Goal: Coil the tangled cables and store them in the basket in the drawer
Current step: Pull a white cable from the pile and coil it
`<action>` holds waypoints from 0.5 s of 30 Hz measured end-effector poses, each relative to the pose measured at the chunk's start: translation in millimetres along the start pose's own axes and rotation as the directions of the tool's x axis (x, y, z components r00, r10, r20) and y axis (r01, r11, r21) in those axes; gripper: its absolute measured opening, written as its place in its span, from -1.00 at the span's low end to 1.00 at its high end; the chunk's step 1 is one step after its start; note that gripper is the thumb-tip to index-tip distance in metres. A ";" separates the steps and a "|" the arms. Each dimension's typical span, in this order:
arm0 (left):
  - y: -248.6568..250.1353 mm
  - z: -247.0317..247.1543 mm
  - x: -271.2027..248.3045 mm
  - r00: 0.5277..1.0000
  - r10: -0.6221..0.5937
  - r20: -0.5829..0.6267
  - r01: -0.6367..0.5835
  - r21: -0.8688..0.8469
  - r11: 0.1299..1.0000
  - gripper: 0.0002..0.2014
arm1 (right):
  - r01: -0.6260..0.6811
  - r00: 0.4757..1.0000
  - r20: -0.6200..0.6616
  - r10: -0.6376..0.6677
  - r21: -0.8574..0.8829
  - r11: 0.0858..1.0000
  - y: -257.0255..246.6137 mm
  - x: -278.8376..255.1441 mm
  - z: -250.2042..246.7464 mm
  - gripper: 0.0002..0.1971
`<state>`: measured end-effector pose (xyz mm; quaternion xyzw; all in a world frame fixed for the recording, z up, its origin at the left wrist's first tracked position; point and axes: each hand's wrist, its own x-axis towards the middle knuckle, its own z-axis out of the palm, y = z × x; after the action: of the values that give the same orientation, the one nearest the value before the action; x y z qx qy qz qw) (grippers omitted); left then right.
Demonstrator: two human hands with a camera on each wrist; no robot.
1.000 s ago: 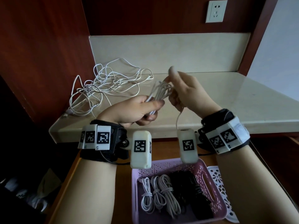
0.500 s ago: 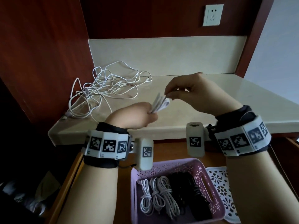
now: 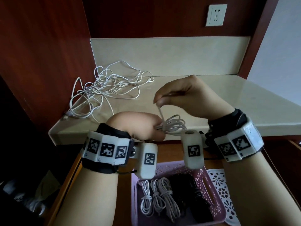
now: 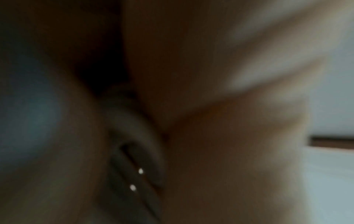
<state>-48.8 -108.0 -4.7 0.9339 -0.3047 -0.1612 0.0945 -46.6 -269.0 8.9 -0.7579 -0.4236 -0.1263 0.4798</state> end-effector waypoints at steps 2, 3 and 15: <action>-2.5 -3.8 -7.4 0.998 0.065 0.003 -0.065 -0.081 0.995 -0.67 | -0.046 0.996 -0.076 0.055 0.119 0.992 11.1 -4.8 -12.7 -0.92; -3.9 -5.2 -11.1 0.997 0.082 -0.008 -0.082 -0.120 0.989 -0.67 | -0.050 0.994 -0.091 0.064 0.148 0.988 14.5 -7.3 -16.8 -0.92; -23.1 -17.0 -32.8 0.926 0.257 -0.276 -0.377 -0.666 0.643 -0.76 | -0.163 0.986 -0.026 0.163 -0.011 0.987 17.3 6.0 33.4 -0.86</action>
<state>-55.3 -68.7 12.7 0.7662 -0.3699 -0.1732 0.4960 -36.9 -241.2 -15.2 -0.7914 -0.3532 -0.0988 0.4890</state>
